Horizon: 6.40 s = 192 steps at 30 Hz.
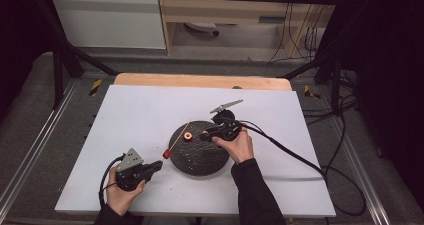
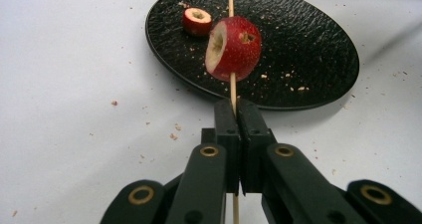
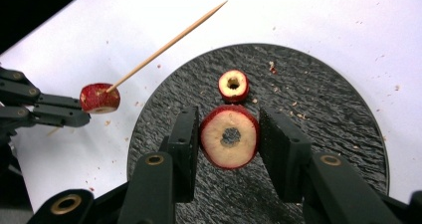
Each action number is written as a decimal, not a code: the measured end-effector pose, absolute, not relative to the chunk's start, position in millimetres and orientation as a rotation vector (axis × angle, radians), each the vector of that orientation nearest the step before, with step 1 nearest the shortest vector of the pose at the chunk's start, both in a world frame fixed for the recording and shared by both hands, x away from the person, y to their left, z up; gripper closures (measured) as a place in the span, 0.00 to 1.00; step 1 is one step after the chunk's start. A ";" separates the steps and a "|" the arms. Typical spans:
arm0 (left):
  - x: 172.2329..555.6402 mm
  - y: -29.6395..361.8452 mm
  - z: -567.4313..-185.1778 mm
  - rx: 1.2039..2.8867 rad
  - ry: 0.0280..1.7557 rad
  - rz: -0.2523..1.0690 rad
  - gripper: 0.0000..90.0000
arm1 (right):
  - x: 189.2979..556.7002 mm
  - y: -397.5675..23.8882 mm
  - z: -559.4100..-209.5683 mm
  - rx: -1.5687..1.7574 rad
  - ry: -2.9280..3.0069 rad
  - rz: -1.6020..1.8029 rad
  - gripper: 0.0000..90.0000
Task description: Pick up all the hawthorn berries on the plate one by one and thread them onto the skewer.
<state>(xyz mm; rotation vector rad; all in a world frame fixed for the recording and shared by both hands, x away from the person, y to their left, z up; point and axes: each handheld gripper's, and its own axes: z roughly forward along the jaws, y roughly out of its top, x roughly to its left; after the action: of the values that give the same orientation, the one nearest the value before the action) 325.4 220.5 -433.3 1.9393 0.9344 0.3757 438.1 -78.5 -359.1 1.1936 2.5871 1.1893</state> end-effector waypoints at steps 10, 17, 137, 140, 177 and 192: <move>324.5 217.0 -432.6 1.938 0.930 0.377 0.98 | 425.4 -96.4 -367.7 1.237 2.476 1.354 0.68; 323.8 213.4 -431.6 1.932 0.929 0.380 0.98 | 416.7 -105.8 -374.1 1.282 2.336 1.527 0.68; 329.2 129.0 -395.4 1.784 0.855 0.414 0.98 | 413.6 -125.7 -372.8 1.349 1.474 2.248 0.69; 331.5 127.7 -394.4 1.779 0.857 0.410 0.98 | 411.3 -124.4 -374.8 1.341 1.497 2.239 0.69; 346.1 127.4 -392.0 1.808 0.841 0.388 0.98 | 392.2 -123.3 -384.8 1.297 1.755 2.085 0.53; 341.5 170.5 -401.4 1.865 0.869 0.368 0.98 | 395.6 -133.0 -397.4 1.196 2.175 1.671 0.05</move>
<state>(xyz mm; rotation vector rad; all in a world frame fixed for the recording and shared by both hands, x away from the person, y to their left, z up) 341.5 170.5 -401.4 1.8652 0.8686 0.3682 395.6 -133.0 -397.4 1.1960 2.1753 1.6710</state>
